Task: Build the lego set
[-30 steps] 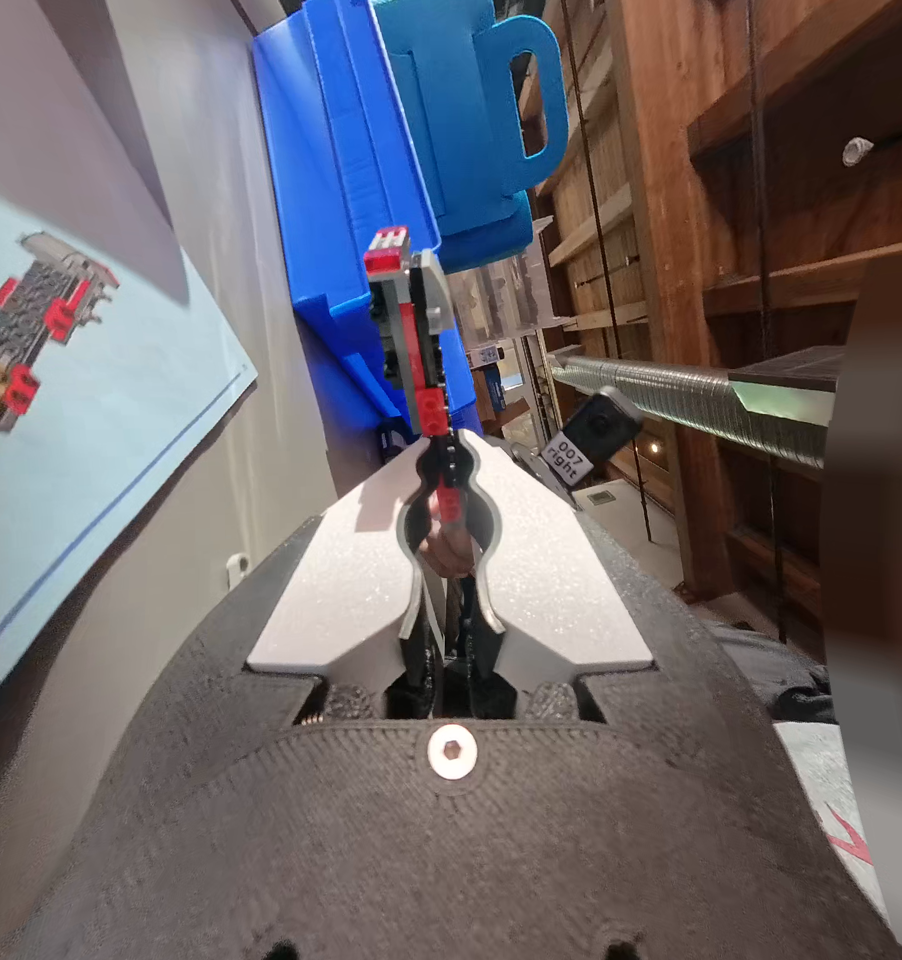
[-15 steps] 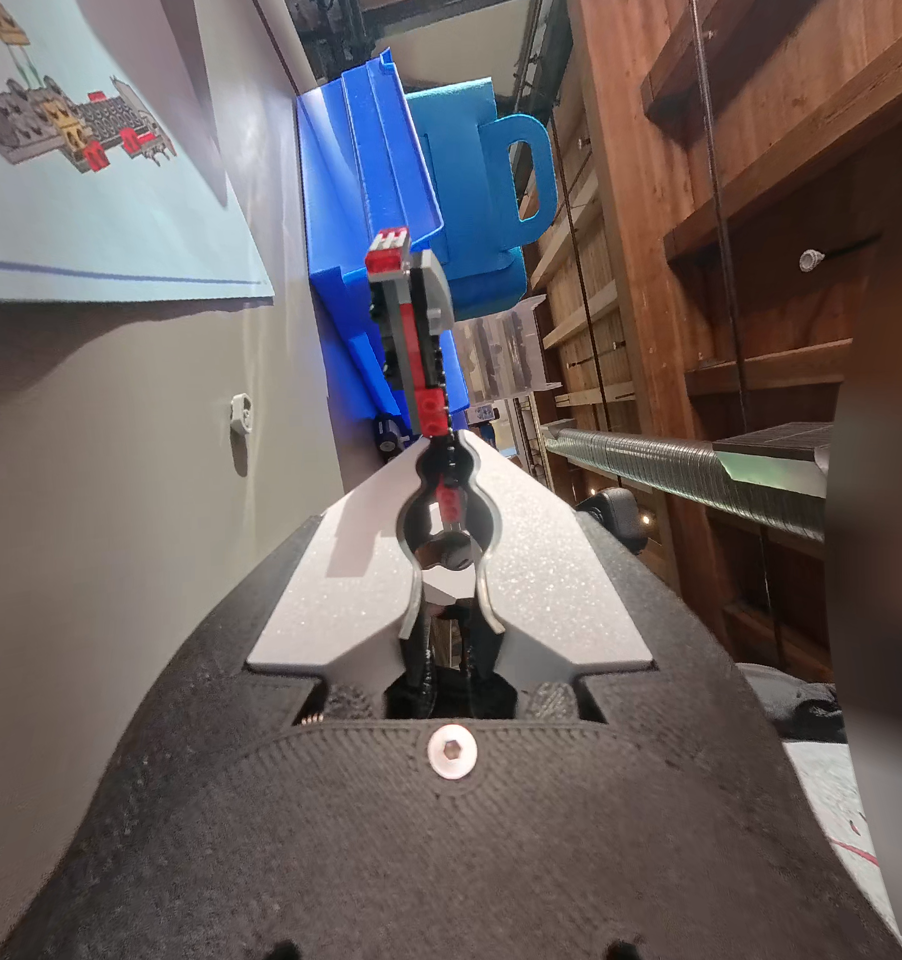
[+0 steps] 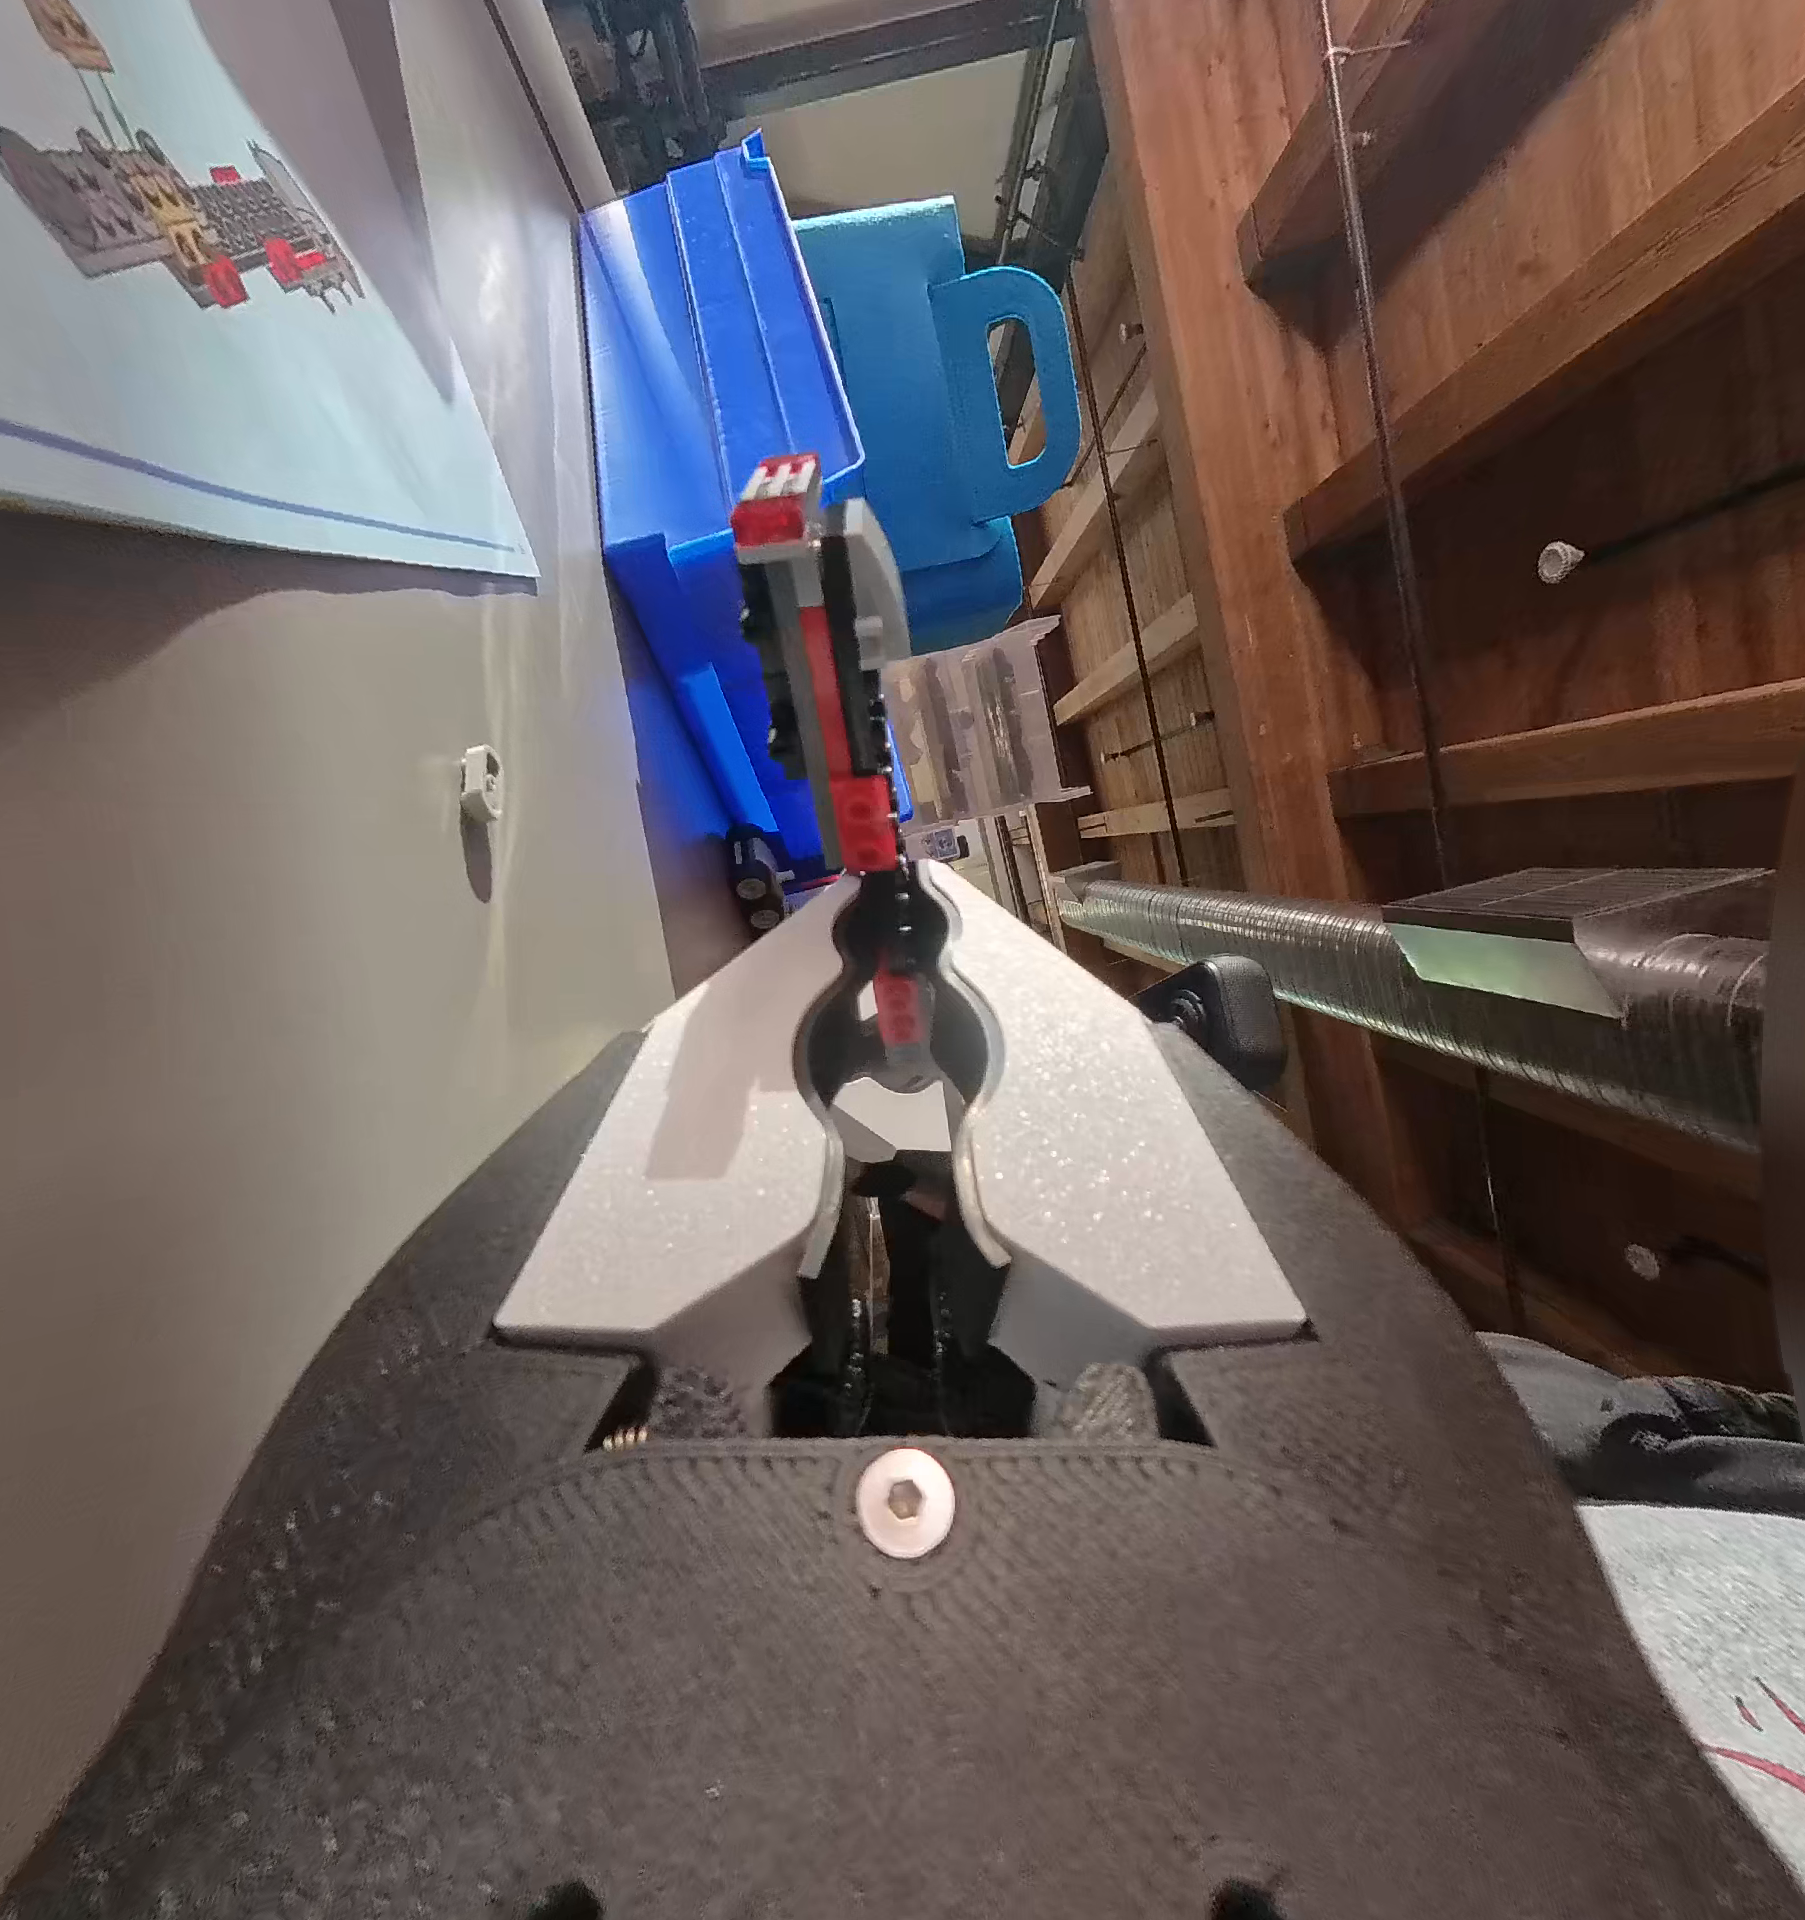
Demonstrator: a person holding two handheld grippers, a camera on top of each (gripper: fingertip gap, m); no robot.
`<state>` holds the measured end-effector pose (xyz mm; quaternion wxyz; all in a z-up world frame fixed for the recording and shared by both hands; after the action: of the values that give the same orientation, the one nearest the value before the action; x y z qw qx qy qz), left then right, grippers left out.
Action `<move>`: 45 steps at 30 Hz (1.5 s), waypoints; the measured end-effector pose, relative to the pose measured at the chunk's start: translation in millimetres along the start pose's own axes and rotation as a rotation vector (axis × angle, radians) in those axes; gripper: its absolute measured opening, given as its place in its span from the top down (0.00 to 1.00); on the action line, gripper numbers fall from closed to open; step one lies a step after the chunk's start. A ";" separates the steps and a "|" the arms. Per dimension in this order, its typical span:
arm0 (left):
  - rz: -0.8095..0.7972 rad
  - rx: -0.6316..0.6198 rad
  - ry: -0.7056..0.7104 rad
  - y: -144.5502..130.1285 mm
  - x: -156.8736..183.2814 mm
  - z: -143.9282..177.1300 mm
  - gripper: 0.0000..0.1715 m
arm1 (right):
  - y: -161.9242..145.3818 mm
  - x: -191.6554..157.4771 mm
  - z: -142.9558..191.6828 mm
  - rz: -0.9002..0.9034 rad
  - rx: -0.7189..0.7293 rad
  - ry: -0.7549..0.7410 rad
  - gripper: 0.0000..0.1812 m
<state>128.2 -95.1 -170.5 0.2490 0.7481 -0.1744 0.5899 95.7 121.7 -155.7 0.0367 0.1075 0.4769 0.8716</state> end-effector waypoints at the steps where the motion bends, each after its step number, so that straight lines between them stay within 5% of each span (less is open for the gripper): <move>1: 0.006 0.002 0.000 -0.1 -0.3 1.4 0.97 | 1.6 0.7 -1.3 0.010 0.002 0.001 0.92; 7: 0.027 0.024 0.001 2.1 -1.7 6.0 0.97 | 18.8 7.8 -7.4 -0.003 0.056 0.019 0.92; 19: -0.025 0.096 0.018 3.9 0.3 10.1 0.97 | 63.3 12.9 -16.0 -0.539 0.312 0.143 0.92; 45: -0.076 0.139 0.018 3.3 3.7 13.4 0.97 | 82.2 -2.0 -31.1 -0.386 0.217 0.051 0.92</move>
<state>137.9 -105.5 -168.8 0.2204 0.7642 -0.1023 0.5975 93.9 51.1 -103.3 0.1788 -0.0046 0.5806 0.7943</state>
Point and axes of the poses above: each gripper's, where its closed fingertips meet, z back along the fingers, y out of its top, x = y × z across the jaws, the point moved 10 cm from there along z, back along the fingers, and after that the axes turned 12 degrees about x, right-handed, at the moved point
